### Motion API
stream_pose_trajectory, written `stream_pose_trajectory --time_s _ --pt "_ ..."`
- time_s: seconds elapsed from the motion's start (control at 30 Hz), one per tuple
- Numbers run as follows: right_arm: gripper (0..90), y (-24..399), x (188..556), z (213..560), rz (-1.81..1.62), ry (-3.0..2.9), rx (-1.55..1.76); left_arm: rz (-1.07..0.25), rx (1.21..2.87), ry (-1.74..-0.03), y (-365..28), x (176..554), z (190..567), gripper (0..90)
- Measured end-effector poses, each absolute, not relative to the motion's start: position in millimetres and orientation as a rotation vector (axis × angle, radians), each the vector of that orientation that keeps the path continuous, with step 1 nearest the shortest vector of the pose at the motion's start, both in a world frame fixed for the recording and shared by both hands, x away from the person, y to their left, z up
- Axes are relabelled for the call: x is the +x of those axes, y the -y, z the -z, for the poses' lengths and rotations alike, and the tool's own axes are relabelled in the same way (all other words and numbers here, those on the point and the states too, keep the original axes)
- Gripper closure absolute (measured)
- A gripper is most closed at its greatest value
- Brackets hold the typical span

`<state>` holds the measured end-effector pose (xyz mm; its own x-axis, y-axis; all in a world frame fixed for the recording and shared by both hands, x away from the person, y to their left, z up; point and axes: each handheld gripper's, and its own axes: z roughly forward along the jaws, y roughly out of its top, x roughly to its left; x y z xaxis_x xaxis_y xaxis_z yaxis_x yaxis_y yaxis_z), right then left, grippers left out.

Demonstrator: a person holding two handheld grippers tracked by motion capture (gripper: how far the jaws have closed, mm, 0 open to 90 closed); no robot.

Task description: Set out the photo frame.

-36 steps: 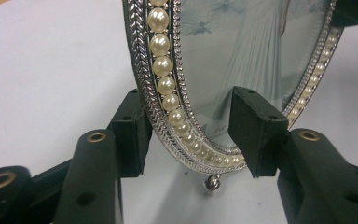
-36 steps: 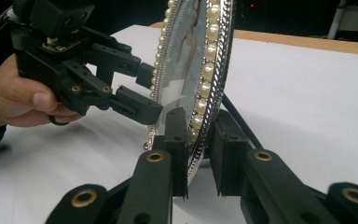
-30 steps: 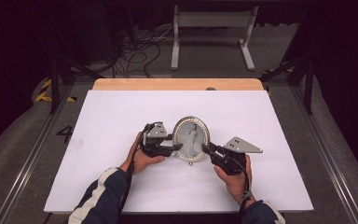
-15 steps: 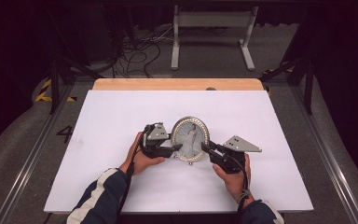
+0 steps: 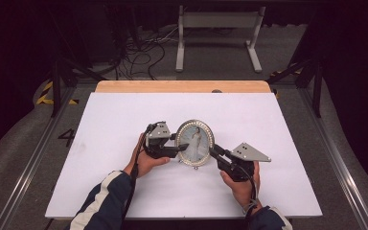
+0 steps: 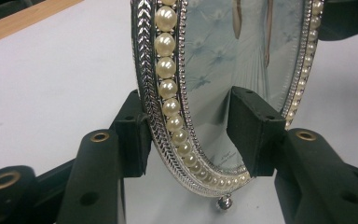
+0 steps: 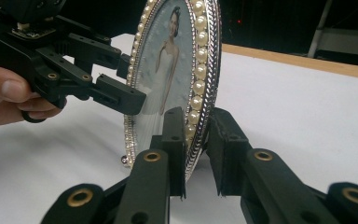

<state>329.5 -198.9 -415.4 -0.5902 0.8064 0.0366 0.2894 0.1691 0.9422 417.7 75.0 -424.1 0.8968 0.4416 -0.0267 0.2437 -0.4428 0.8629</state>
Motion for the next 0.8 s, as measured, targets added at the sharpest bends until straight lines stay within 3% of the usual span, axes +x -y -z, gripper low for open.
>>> stream_pose_trajectory --time_s 0.13,0.8 --pt "76.7 200.1 332.3 417.5 -1.434 -1.962 1.070 -0.267 2.068 -0.492 -76.8 413.5 420.9 56.9" --pt "74.5 189.5 340.3 421.5 -1.394 -1.971 1.047 -0.352 2.115 -0.455 -87.4 398.1 420.8 61.8"
